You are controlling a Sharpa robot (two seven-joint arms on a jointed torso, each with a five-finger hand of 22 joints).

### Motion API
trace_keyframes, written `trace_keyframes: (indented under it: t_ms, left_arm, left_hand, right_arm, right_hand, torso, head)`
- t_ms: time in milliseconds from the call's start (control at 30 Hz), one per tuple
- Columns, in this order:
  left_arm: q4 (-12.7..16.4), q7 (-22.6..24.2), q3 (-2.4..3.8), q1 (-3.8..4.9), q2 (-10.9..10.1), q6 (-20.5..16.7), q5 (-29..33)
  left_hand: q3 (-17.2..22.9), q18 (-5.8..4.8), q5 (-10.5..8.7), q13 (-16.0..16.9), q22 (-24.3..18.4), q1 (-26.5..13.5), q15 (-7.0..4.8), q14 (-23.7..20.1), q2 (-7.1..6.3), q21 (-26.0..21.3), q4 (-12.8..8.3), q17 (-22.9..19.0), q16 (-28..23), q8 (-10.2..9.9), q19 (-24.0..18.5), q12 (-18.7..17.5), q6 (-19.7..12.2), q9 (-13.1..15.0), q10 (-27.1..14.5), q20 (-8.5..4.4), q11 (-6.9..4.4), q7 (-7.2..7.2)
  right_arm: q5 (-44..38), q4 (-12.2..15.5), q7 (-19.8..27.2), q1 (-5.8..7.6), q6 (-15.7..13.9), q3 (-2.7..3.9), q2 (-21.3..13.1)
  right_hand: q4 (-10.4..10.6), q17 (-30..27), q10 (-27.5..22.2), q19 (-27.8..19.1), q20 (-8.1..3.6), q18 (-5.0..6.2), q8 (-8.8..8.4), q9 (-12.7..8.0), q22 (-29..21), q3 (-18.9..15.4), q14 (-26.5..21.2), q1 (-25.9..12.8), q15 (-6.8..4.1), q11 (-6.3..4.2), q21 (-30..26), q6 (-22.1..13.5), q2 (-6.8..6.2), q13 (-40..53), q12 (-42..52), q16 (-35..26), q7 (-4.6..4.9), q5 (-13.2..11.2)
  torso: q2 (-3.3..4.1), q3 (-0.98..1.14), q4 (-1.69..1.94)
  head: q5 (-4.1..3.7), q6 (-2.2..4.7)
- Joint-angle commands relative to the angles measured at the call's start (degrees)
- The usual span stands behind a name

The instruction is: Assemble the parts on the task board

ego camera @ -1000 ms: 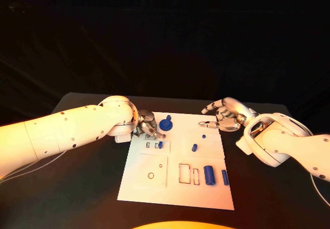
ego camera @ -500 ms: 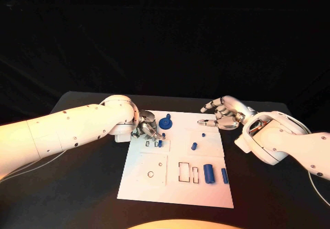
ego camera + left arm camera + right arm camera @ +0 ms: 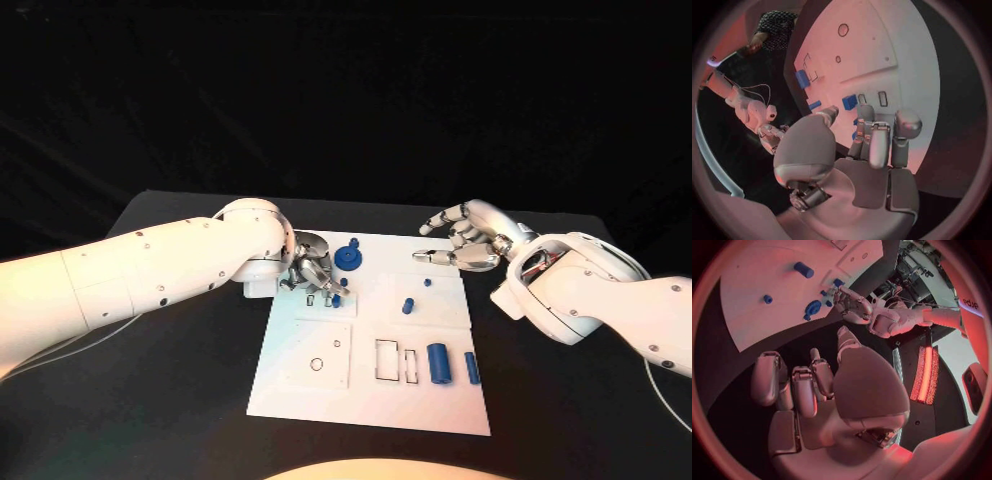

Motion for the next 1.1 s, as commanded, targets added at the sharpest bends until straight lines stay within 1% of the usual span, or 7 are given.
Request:
trace_keyframes:
  t_ms: [33,133,200,300,667,800,1100]
  left_arm:
    - [0.0,0.2,-0.04,0.00,0.3,1.4,0.7]
    - [0.0,0.4,-0.10,-0.02,0.5,1.2,0.8]
    - [-0.1,0.6,-0.13,-0.03,0.5,0.9,0.8]
    - [-0.1,0.8,-0.17,-0.03,0.6,0.6,0.8]
    - [0.0,0.8,-0.26,-0.04,0.7,1.3,0.9]
    - [-0.1,0.8,-0.29,-0.03,0.7,1.7,1.0]
    - [-0.6,0.9,-0.97,-0.03,1.0,2.1,1.0]
  left_hand:
    - [0.0,-0.66,0.06,0.1,0.1,0.6,-0.24,1.2,0.19,0.4,-0.1,5.0,0.2,0.4,0.3,0.3,0.0,0.2,0.2,0.01,-0.01,-0.48]
    - [0.2,-0.67,0.08,0.2,0.2,1.2,-0.27,1.2,0.40,0.5,-0.1,5.1,0.3,0.6,0.2,0.4,0.0,0.4,0.2,-0.01,-0.06,-0.52]
    - [0.4,-0.67,0.09,0.4,0.2,1.5,-0.29,1.2,0.63,0.6,-0.1,5.1,0.3,0.7,0.2,0.5,0.0,0.6,0.3,-0.02,-0.08,-0.55]
    - [0.8,-0.66,0.02,0.8,0.3,2.4,-0.39,1.4,1.12,0.7,-0.1,5.4,0.5,1.1,0.1,0.9,0.2,1.1,0.6,-0.03,-0.21,-0.71]
    - [1.0,-0.73,-0.04,1.5,0.7,2.9,-0.47,1.6,1.08,0.9,-0.2,5.8,0.8,1.4,0.2,1.4,0.3,1.4,1.1,-0.04,-0.31,-0.81]
    - [1.0,-0.74,-0.05,1.5,0.8,2.9,-0.49,1.6,1.08,1.0,-0.1,5.9,0.8,1.5,0.3,1.4,0.4,1.5,1.1,-0.04,-0.33,-0.83]
    - [1.5,-0.75,-0.03,1.5,0.9,4.0,-0.59,1.6,1.02,1.1,-0.2,5.9,0.9,1.6,0.2,1.5,0.3,1.9,1.1,-0.08,-0.46,-0.96]
  right_arm:
    - [-0.9,0.0,0.0,-0.02,0.1,0.03,0.1]
    - [-1.0,-0.1,-0.1,-0.03,0.1,0.03,0.1]
    - [-1.1,-0.1,-0.2,-0.03,0.1,0.03,0.1]
    - [-1.1,-0.2,-0.3,-0.04,0.0,0.03,0.2]
    - [-1.2,-0.4,-0.5,-0.10,0.1,0.03,0.5]
    - [-1.2,-0.4,-0.5,-0.12,0.2,0.03,0.5]
    - [-1.2,-0.5,-0.6,-0.16,0.4,0.03,0.6]
  right_hand:
    - [-0.1,12.2,0.0,0.1,-0.29,0.25,0.23,-0.1,3.0,0.1,5.2,-0.5,-0.09,-0.52,0.1,0.4,0.11,2.2,0.4,-0.3,-0.04,0.2]
    - [-0.1,12.1,0.0,0.1,-0.30,0.26,0.24,-0.1,3.0,0.1,5.2,-0.5,-0.09,-0.52,0.1,0.4,0.15,2.2,0.3,-0.4,-0.05,0.2]
    - [-0.1,12.1,0.0,0.0,-0.30,0.27,0.26,-0.1,2.9,0.2,5.2,-0.5,-0.10,-0.53,0.0,0.4,0.19,2.2,0.3,-0.4,-0.05,0.2]
    - [-0.2,12.1,0.0,0.0,-0.31,0.27,0.27,-0.1,2.9,0.2,5.2,-0.5,-0.11,-0.54,0.0,0.4,0.22,2.2,0.3,-0.4,-0.06,0.2]
    - [-0.2,12.0,0.0,0.0,-0.32,0.28,0.30,-0.1,2.9,0.3,5.2,-0.3,-0.12,-0.55,-0.1,0.4,0.28,2.2,0.3,-0.4,-0.07,0.2]
    - [-0.2,12.0,0.0,0.0,-0.32,0.28,0.30,-0.1,2.9,0.3,5.2,-0.3,-0.12,-0.55,-0.1,0.4,0.28,2.2,0.3,-0.4,-0.07,0.2]
    - [-0.3,12.0,0.0,0.0,-0.36,0.29,0.39,-0.1,2.9,0.5,5.2,0.1,-0.17,-0.61,-0.1,0.5,0.47,2.2,0.3,-0.4,-0.13,0.2]
  torso:
    - [0.08,-0.06,-0.08]
    - [0.08,-0.06,-0.08]
    - [0.06,-0.01,-0.03]
    - [0.04,0.04,0.00]
    - [0.04,0.03,0.01]
    - [0.04,0.02,0.02]
    - [0.02,0.03,-0.09]
  head:
    - [-0.14,-0.04]
    - [-0.31,0.12]
    - [-0.40,0.17]
    - [-0.36,0.09]
    - [-0.35,-0.23]
    - [-0.46,-0.29]
    - [-0.56,-0.39]
